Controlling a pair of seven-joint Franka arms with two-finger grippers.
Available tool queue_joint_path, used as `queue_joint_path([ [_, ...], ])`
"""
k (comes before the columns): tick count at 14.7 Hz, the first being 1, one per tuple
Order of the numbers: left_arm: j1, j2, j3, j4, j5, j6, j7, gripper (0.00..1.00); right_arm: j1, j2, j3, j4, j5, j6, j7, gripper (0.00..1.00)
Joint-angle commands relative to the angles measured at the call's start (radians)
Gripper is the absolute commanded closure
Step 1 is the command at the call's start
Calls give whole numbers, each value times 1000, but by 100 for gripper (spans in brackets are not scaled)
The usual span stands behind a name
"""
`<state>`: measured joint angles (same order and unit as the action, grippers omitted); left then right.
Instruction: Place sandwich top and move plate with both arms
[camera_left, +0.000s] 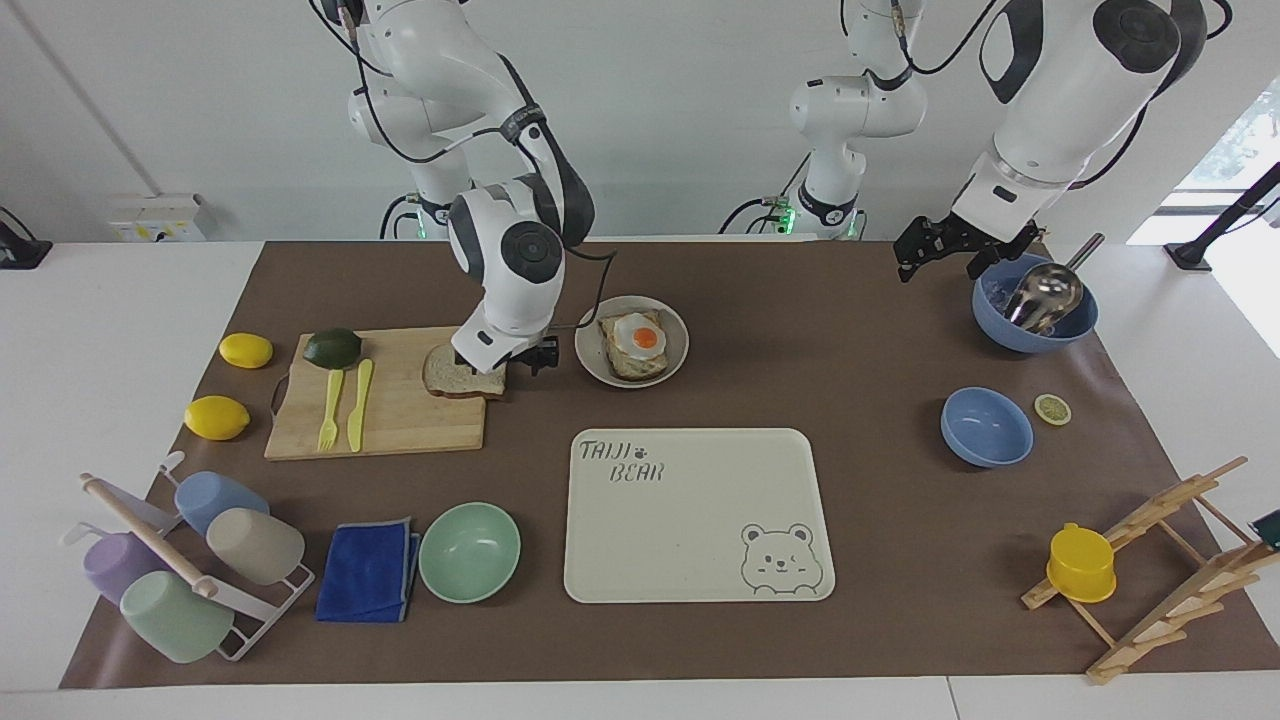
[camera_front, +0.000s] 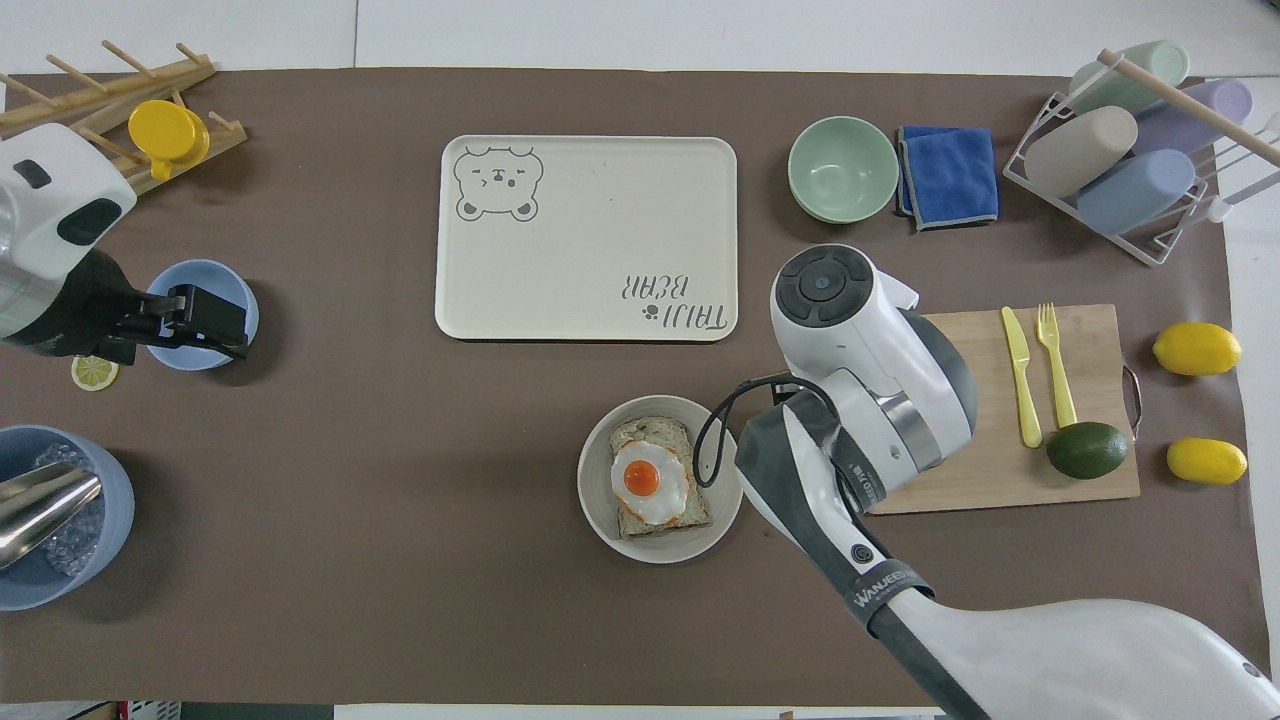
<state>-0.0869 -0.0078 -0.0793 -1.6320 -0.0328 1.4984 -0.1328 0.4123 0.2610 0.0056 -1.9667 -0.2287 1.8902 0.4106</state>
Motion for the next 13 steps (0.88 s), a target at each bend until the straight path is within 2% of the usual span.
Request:
queue_joint_path([
  [1, 4, -29, 3, -35, -4, 22, 4, 0, 19, 4, -1, -44, -34, 23, 45, 1],
  [8, 3, -29, 3, -35, -4, 22, 5, 0, 68, -2, -1, -110, -162, 17, 70, 3],
  [10, 4, -29, 3, -35, -4, 22, 5, 0, 69, -5, -1, -116, -172, 12, 70, 9],
  [13, 4, -29, 3, -35, -4, 20, 5, 0, 69, -8, -1, -121, -201, -14, 70, 10],
])
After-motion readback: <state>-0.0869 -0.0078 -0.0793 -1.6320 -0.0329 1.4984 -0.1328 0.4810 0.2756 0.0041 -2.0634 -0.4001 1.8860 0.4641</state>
